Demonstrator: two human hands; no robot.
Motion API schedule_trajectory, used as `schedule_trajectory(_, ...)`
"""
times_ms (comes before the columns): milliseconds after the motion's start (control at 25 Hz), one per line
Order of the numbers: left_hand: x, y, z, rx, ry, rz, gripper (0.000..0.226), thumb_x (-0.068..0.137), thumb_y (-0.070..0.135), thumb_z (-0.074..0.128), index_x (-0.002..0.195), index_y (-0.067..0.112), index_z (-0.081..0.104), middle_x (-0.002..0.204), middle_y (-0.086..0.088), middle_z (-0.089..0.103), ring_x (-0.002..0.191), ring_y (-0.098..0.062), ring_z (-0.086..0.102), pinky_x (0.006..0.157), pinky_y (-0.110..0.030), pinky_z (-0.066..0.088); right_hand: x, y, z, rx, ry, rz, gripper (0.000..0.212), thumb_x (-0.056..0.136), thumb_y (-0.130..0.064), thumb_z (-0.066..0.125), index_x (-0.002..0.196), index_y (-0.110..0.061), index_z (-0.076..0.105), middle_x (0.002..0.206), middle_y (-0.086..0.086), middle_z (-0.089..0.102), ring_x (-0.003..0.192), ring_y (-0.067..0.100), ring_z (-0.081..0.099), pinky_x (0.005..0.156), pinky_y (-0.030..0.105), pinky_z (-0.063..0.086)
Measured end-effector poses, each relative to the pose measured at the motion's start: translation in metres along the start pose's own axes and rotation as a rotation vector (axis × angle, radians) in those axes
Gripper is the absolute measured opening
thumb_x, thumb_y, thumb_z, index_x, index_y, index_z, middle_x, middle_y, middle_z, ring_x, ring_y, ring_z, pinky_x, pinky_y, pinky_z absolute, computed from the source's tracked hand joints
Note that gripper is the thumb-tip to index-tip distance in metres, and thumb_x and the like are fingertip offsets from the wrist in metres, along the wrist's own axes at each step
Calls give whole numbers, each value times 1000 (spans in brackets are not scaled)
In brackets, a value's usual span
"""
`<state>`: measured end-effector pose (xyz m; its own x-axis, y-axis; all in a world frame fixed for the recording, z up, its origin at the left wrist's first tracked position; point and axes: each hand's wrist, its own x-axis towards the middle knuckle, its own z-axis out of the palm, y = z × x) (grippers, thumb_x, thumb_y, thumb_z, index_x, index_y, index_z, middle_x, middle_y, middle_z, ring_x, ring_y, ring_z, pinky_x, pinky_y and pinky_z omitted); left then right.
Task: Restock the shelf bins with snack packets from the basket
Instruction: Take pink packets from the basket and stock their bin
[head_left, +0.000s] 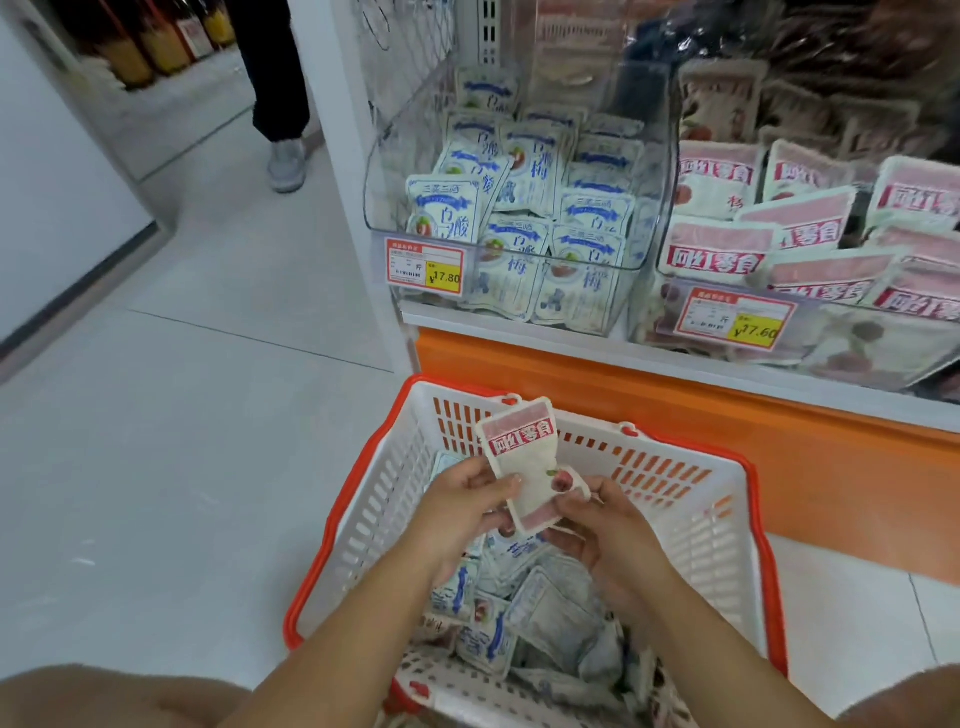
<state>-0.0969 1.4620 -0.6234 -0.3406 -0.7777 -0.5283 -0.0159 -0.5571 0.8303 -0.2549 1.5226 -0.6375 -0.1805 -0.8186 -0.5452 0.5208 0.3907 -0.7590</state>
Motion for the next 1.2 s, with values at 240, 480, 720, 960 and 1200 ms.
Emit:
schedule_trajectory(240,-23,22,19,63,19,74,28,90,8,66,118,11,66,106,-3,74,95,-19,72,82,-37,59,-39,-32,4,-222,-60,-220,22,94,-17,61,115,-12,65,91,15,75,82,31,73,77,37,55)
schedule_trajectory(480,-45,55,39,-213,-234,-45,33,93,27,60,119,6,60,103,-14,69,92,-27,65,84,-42,54,-67,-31,25,-856,77,-755,23,88,-24,69,109,-33,66,108,-22,61,102,-4,58,86,12,45)
schedule_trajectory(720,-52,100,7,-114,-412,-94,39,93,11,53,130,2,54,127,-24,61,120,-42,57,93,-56,50,-80,-72,37,-604,123,-563,21,97,-21,56,101,-40,64,102,-13,65,90,-3,61,70,11,48)
schedule_trajectory(960,-55,123,7,-5,-374,34,37,91,16,58,128,13,58,121,-19,66,107,-38,65,80,-48,59,-78,-106,62,-470,-99,-366,16,96,-21,59,102,-23,73,93,-8,76,86,7,71,60,10,50)
schedule_trajectory(1200,-59,135,31,294,-188,290,25,94,22,60,118,22,67,104,7,75,90,-3,69,73,-20,55,-75,-129,56,-451,-13,-398,15,94,-12,61,100,-19,73,93,-1,76,78,3,69,59,10,50)
